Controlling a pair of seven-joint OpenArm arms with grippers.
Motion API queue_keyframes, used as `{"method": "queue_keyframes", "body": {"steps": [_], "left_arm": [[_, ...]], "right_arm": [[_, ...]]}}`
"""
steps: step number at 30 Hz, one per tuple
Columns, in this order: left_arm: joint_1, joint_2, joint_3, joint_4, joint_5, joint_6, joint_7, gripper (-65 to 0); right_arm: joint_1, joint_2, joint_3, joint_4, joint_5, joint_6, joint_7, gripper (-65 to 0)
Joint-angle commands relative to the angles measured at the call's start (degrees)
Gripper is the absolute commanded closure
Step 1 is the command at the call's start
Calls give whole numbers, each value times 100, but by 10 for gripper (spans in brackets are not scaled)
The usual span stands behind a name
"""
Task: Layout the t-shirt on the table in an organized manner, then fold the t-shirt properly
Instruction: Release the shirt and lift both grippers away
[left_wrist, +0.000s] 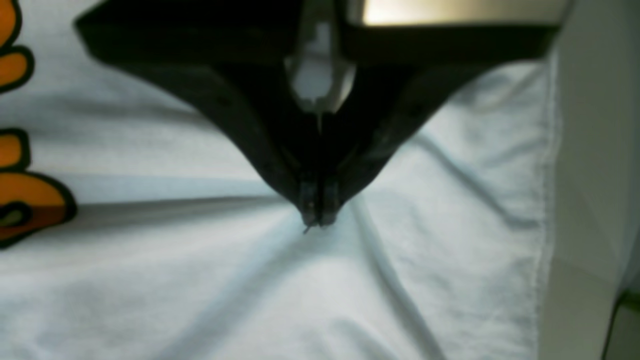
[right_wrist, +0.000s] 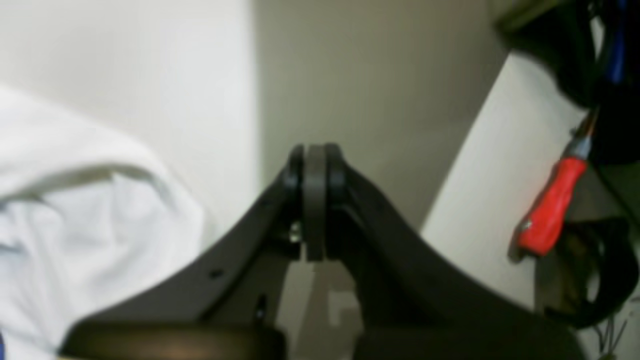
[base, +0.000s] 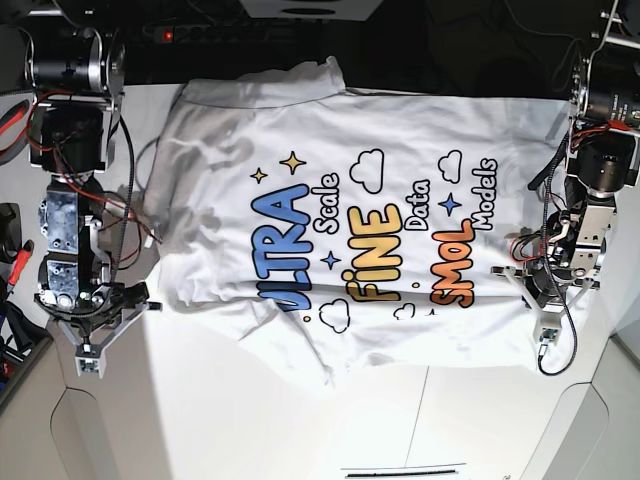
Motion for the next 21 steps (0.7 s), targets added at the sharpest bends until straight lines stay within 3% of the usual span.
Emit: {"method": "queue_keyframes", "body": {"steps": [1,5,10,15,17,19,21], "left_arm": [[-160,-122,-15,59,11,-138,42,0],[-260,-256,-15,450,-9,-791,114,0],[-184,-564,-24,1534,-184,-1366,527,-36],[164,-800,-44,2465,-264,-1499,979,-39],[337,-839,-44,2551,-264,-1515,1014,-85],[535,-837,-44,2524,-264,-1436,1014,-128],[767,-837,-44,2459,-264,-1224,1010,-132]], "right_arm": [[238,20,11,109,87,61,-11,0],[286,-20,11,479,828,470,-570,0],[-415,-271,11,1963,962,713,-1069,0],[-1631,-511,4,3174,1180,848,-1163,0],[-2044,-542,4,3390,1174,885,-1158,0],[-2347,-533,28,3397,1121,885,-1095,0],[-2586,-518,85,3276,953,881,-844,0]]}}
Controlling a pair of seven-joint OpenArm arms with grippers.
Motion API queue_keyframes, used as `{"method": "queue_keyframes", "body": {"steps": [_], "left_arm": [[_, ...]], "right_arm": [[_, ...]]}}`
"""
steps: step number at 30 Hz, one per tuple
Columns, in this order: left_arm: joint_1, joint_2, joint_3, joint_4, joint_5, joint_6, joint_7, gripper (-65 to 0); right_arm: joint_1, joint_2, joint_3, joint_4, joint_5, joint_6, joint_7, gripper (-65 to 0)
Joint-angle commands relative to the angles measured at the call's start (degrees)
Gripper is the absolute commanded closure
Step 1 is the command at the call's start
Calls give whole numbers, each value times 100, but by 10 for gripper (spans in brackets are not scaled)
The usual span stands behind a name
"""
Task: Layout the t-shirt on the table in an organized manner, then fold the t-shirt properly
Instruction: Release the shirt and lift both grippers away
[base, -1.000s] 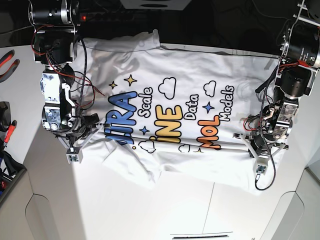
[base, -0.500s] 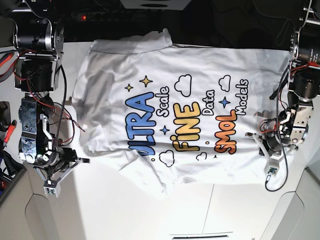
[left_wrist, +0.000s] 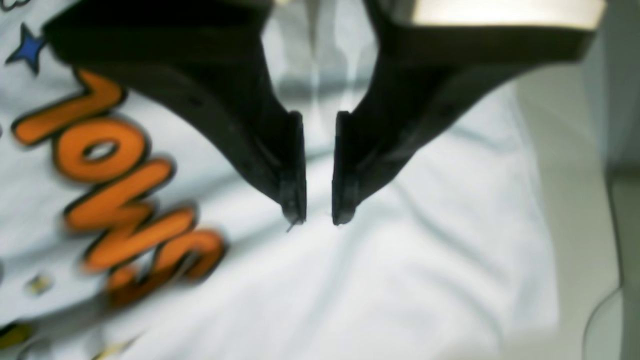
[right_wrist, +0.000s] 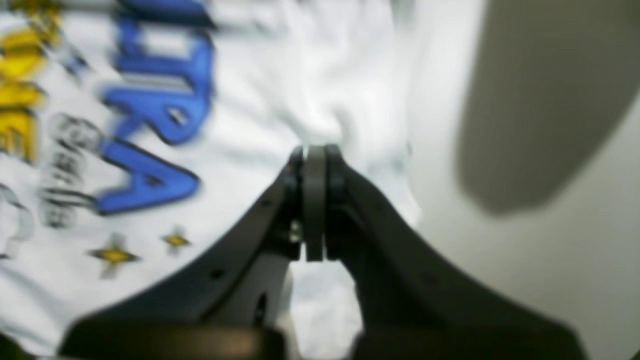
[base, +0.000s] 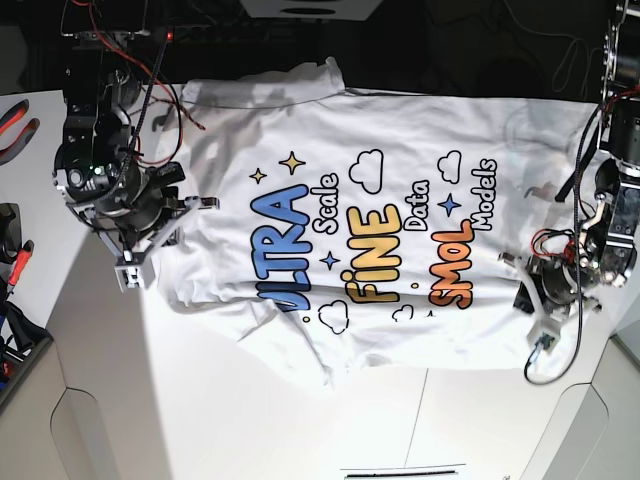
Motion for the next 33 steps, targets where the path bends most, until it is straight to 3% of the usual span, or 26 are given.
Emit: {"method": "queue_keyframes", "body": {"steps": [1,8,16,19,21,22,26,29,33], "left_arm": [[-11,-109,-42,13,-24,114,-68,-132],[317,46,-42,-216,295,787,-192,-132],[240,299,-42,-446,391,846,-317,-132],[168,227,-111,-199,393,1126,-299,-132],[199,136,-273,98,378,1132,-153,-132],[219,90,-374,256,319,1086,-17,-132],[400,-35,-911,920,-11,715,476,-150],[608,-48,-1405,1311,-374,136,831,-237],[916,-46,-1987,1510,-1001,-334,1163,-271]], "right_arm": [[-9,31,87,-26,-55,-4,199,0],[245,31,708,-852,-24,-4,330,0],[713,46,791,-914,125,11,280,0],[922,81,791,-874,133,138,203,0],[933,127,791,-730,236,317,0,-122],[931,144,791,-651,278,404,-186,-170],[675,249,870,-188,527,503,-479,-181],[168,299,1117,413,772,647,-481,-180],[-750,295,1829,1152,1856,1021,-586,-181]]}}
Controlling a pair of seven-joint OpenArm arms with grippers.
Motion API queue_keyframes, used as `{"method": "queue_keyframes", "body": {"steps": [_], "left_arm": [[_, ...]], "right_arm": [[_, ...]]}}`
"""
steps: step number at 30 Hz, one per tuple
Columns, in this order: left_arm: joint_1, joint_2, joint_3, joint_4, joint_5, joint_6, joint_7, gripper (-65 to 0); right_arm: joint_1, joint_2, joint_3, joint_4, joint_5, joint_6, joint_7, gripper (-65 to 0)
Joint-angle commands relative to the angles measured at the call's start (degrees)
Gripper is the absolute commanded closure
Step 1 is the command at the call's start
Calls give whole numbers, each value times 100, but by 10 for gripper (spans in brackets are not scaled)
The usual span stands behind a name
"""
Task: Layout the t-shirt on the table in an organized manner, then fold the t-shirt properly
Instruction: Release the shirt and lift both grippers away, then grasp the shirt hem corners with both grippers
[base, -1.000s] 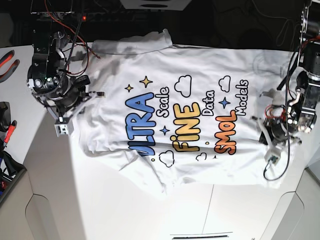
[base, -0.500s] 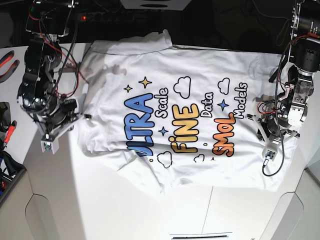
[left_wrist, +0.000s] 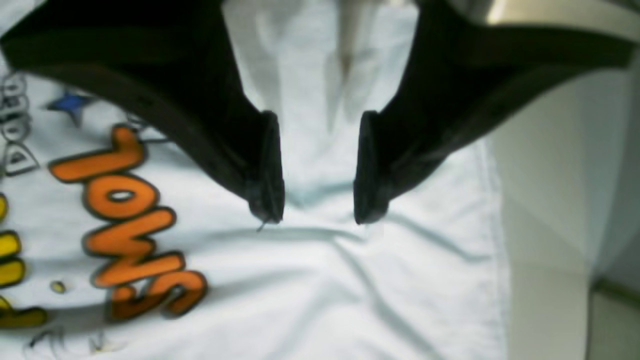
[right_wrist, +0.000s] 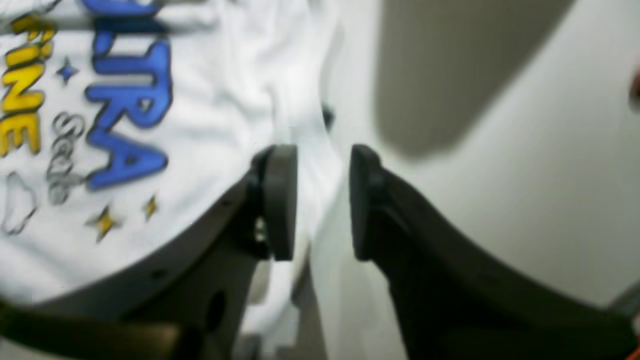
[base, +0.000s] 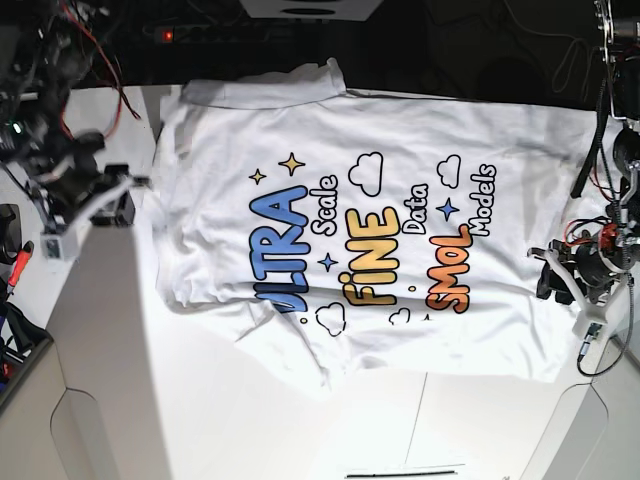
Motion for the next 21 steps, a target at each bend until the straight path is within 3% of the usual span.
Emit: {"method": "queue_keyframes", "body": {"steps": [1,6,9,12,15,21], "left_arm": [[-17,-122,-164,90,-164,-87,-57,-271],[409,-120,-505,90,-562,-435,-42,-271],[577,-96,-511,90,-693,-538,-42,-271],[608,22,-511,90,-726,-540,-39,-271],[605,72,-511,90,-728,-579,-33,-271],[605,68,-511,90,-726,-579,-35,-271]], "right_arm": [[-199,52,214,195,402,120,31,-181],[-1161,-125,1351,227,1810,667,-157,-254],[-1478,-398,1790,35,2415,872,-179,-255],[-1504,-568,1838,-415,2557,916,-177,-255],[-1353,-581,1827,-1036,2802,977,-173,-255],[-855,-581,1738,-1928,2734,1003,-177,-255]]}}
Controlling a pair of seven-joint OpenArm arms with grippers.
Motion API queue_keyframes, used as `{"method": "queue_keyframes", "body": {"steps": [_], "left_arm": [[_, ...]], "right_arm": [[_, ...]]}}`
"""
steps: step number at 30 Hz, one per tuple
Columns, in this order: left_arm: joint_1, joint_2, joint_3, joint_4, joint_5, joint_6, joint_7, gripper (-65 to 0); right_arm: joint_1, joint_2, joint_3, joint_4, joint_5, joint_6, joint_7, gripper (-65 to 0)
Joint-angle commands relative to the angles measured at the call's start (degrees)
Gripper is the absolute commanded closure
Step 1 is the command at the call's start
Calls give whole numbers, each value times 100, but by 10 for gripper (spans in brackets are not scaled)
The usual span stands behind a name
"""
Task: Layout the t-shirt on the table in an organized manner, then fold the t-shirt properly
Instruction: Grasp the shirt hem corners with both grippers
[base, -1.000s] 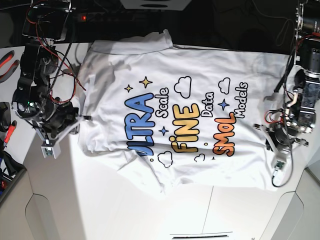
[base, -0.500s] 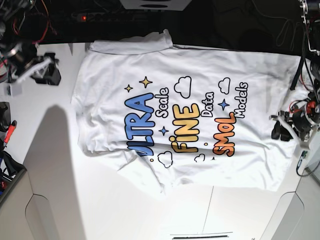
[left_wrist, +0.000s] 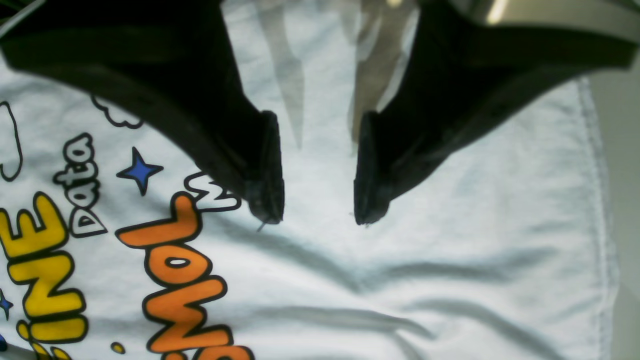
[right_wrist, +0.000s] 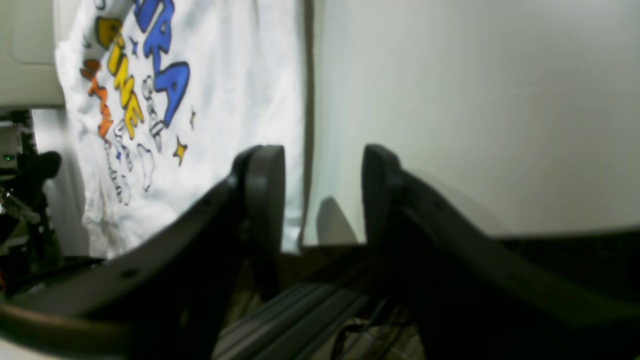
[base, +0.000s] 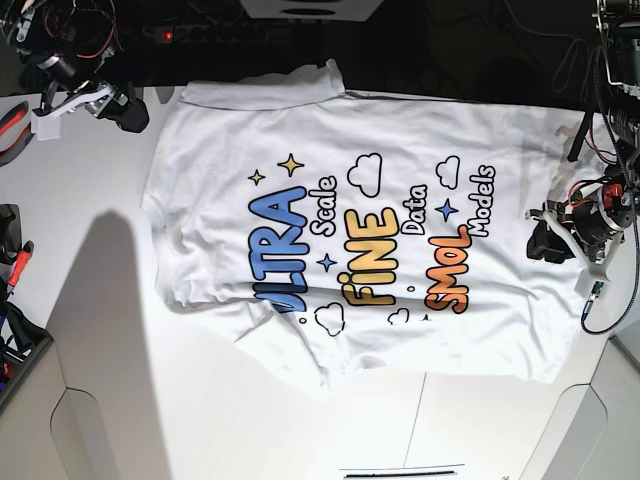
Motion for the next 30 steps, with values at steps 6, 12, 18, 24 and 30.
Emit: {"method": "queue_keyframes", "body": {"steps": [6,12,18,24,30], "left_arm": [[-83,-116,-46,90,-68,-42,-127,-271],[-96,-118,-48,90,-68,-39,-238,-271],[-98,-118,-52,90,-68,-39,-256,-271],[-96,-118,-52,90,-63,-39,-256,-271],[-96,-118,-52,90,-37,-39,-280,-271]], "right_arm": [[13,35,-555,-162,-149,59,55,-255],[17,24,-807,-162,-264,57,96,-255],[17,24,-1062,-162,-273,57,96,-255],[17,24,-1458,-162,-570,55,144,-255],[20,26,-1611,-162,-568,50,142,-240]]}}
